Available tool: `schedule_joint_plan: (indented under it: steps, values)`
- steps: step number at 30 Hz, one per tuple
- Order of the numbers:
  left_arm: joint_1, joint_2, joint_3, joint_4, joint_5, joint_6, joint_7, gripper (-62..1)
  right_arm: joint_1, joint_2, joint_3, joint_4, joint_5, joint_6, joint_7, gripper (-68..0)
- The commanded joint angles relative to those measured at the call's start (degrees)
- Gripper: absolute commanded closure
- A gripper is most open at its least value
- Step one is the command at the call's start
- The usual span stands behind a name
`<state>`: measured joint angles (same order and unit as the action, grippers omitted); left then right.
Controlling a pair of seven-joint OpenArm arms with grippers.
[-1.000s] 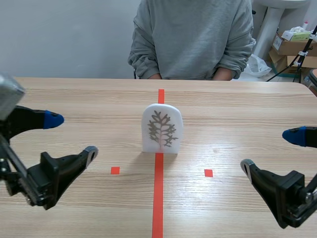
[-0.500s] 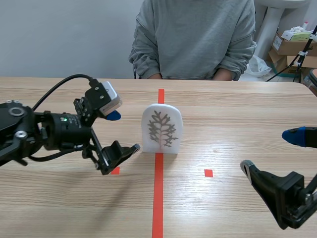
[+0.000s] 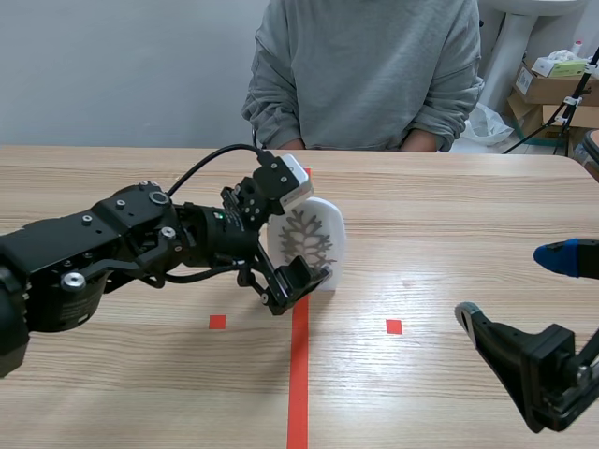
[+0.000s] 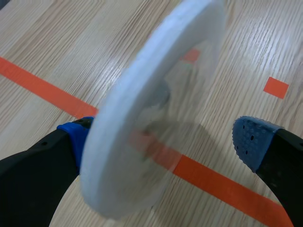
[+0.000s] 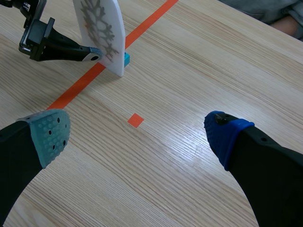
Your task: Do the leaf sorting experiment
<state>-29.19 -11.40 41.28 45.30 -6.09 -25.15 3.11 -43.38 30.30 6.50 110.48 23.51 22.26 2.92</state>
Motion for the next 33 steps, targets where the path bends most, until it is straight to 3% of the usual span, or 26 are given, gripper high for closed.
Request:
schedule_joint_plan:
  steps: [1,5,18,22,27,33]
  values:
    - [0.0,0.2,-0.7,1.0,-0.2,0.3,-0.8,-58.5,0.7,0.5,0.6,0.2,0.4,0.0,0.7,-57.8]
    - [0.0,0.4,-0.7,0.7,-0.2,0.4,-1.2,-56.6,0.7,0.5,0.6,0.2,0.4,0.0,0.7,-57.8]
    - [0.0,0.4,-0.7,0.7,-0.1,0.5,-1.7,-28.6,0.7,0.5,0.6,0.2,0.4,0.0,0.7,-57.8]
    - [0.0,0.4,-0.7,0.7,-0.1,0.5,-1.9,-22.3,0.7,0.5,0.6,0.2,0.4,0.0,0.7,-57.8]
    - [0.0,0.4,-0.7,0.7,-0.2,0.5,-2.2,-19.9,0.7,0.5,0.6,0.2,0.4,0.0,0.7,-57.8]
    - [0.0,0.4,-0.7,0.7,-0.3,0.5,-2.3,-6.9,0.7,0.5,0.6,0.2,0.4,0.0,0.7,-57.8]
